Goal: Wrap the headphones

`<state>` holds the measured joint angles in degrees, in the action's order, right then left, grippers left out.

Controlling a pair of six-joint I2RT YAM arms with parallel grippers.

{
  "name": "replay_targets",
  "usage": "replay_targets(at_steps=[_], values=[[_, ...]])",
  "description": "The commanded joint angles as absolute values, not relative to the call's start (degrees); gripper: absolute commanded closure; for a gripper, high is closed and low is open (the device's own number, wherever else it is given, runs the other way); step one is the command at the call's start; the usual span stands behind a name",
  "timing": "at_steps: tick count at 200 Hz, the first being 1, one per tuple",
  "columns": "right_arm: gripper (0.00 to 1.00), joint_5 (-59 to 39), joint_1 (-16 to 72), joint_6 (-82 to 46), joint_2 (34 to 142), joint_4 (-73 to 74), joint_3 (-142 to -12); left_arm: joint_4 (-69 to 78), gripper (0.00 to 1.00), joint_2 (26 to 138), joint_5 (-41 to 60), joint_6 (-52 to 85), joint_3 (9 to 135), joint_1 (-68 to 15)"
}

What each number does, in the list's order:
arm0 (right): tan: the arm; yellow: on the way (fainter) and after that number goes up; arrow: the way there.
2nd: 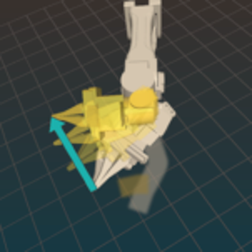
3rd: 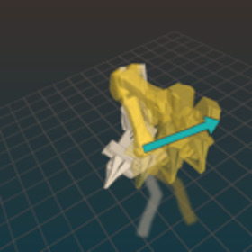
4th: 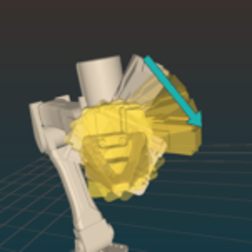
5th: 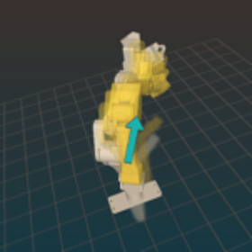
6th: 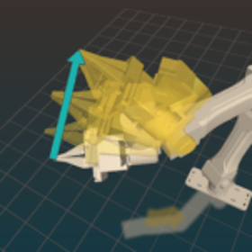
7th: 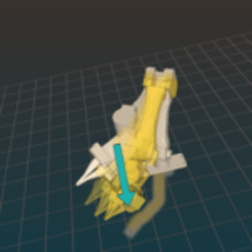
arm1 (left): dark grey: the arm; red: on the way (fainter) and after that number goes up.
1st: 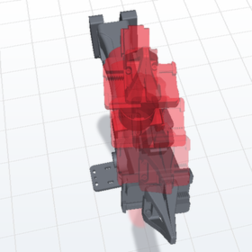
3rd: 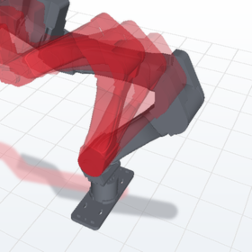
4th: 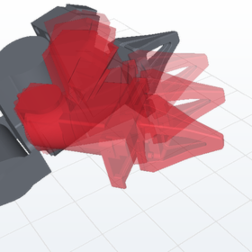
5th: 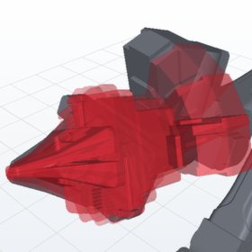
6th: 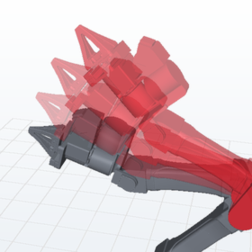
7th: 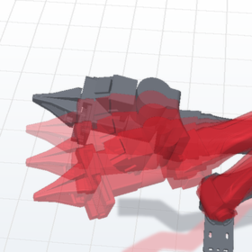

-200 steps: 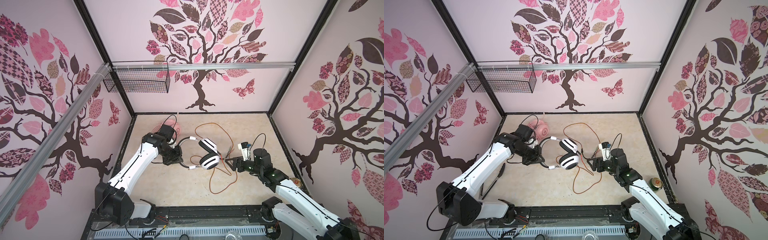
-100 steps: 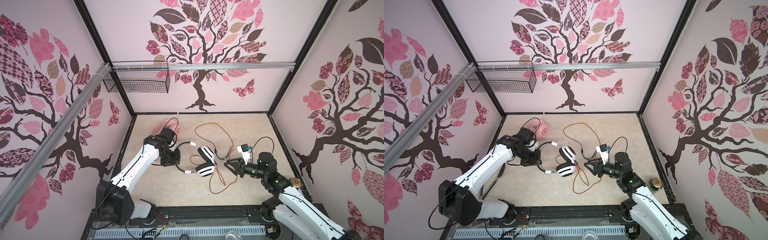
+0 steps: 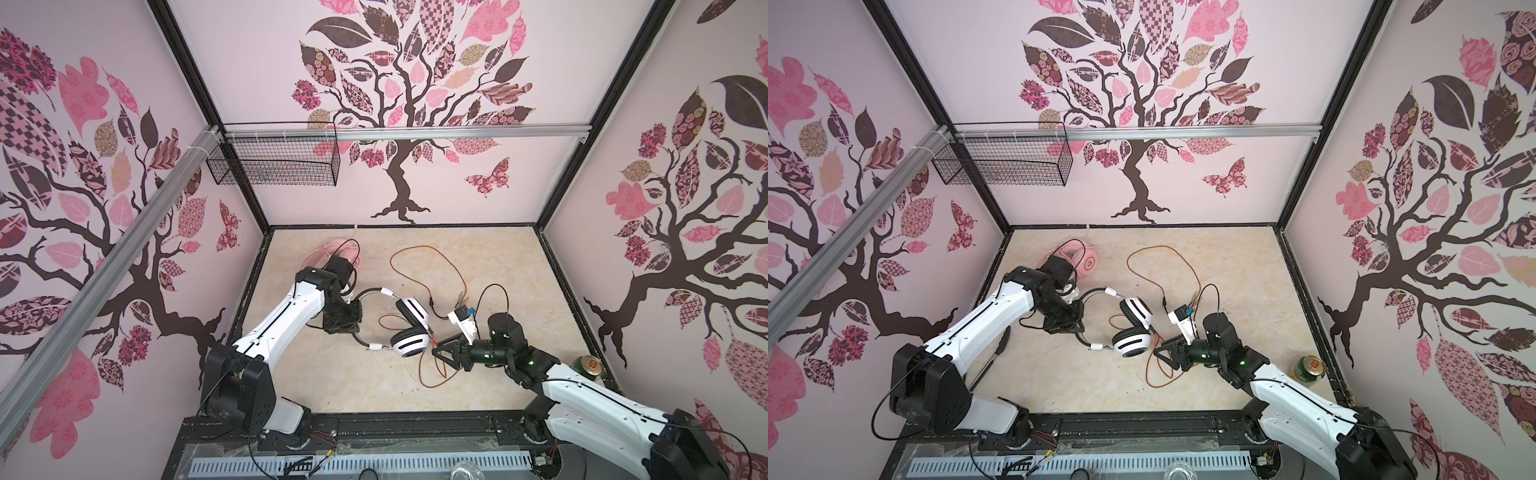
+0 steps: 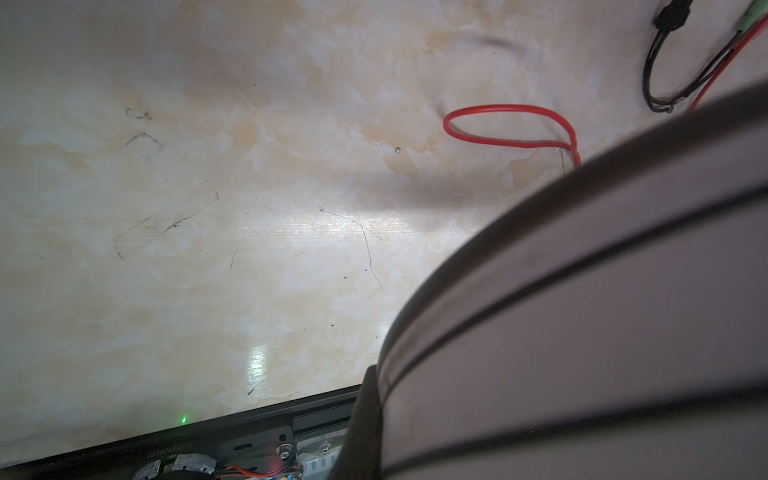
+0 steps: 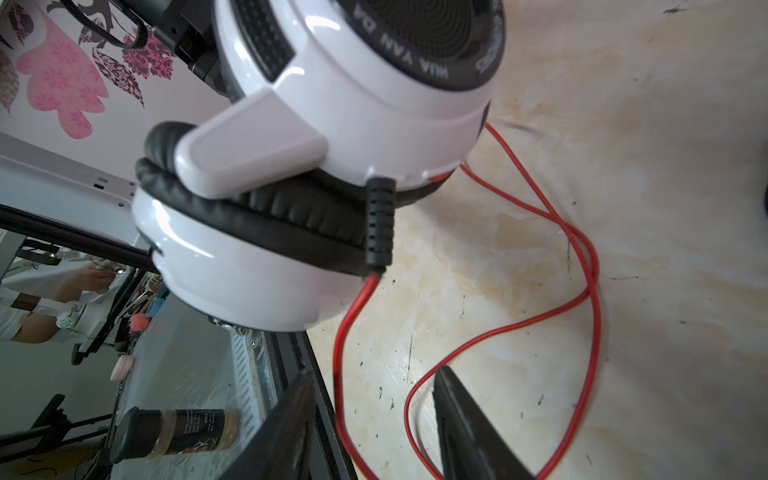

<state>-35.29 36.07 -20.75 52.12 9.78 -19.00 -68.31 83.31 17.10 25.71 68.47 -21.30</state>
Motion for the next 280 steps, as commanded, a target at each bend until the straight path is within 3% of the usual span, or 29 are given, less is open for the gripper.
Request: replay_targets(at_steps=[1, 13, 34, 48, 90, 176, 229, 280], values=[[0.52, -35.6, 37.3, -20.3, 53.8, 12.4, -19.4, -67.4, 1.0, 82.9, 20.9, 25.4, 70.4, -21.3], [0.57, -35.6, 37.9, -20.8, 54.5, 13.8, -19.1, -67.5, 1.0, 83.0, 21.0, 25.4, 70.5, -21.3], [0.89, -34.0, 37.9, -21.5, 54.0, 14.2, -19.0, -67.9, 1.0, 82.9, 20.2, 25.3, 70.6, -21.2], [1.0, -29.4, 37.9, -20.7, 51.7, 10.3, -20.1, -68.3, 1.0, 82.5, 18.4, 25.1, 70.3, -21.3], [1.0, -12.5, 37.8, -18.2, 42.2, -2.9, -23.8, -68.8, 1.0, 81.2, 13.6, 25.8, 69.1, -21.3], [1.0, -7.3, 37.9, -18.4, 37.0, -9.9, -24.2, -67.8, 1.0, 79.6, 4.1, 28.3, 69.6, -20.4], [1.0, -6.8, 37.9, -20.0, 35.5, -10.4, -21.8, -66.0, 1.0, 76.5, 8.4, 28.2, 68.2, -12.9], [1.0, -9.4, 37.8, -20.7, 35.6, -7.8, -21.4, -66.4, 1.0, 77.1, 8.9, 28.0, 68.6, -12.6]])
